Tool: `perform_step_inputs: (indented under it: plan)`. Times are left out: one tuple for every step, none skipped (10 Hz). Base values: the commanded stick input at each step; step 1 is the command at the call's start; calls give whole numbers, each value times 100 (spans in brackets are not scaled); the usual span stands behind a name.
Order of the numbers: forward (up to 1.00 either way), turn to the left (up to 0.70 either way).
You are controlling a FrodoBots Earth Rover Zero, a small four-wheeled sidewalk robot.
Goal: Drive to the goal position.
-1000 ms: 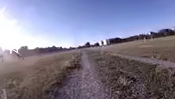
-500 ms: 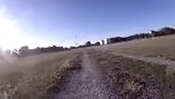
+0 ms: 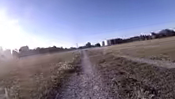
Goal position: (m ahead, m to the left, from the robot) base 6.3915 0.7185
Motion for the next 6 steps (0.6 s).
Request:
perform_step_inputs:
  plan:
    - [50,0]
    - [50,0]
    - [50,0]
    - [50,0]
    - [50,0]
    - [50,0]
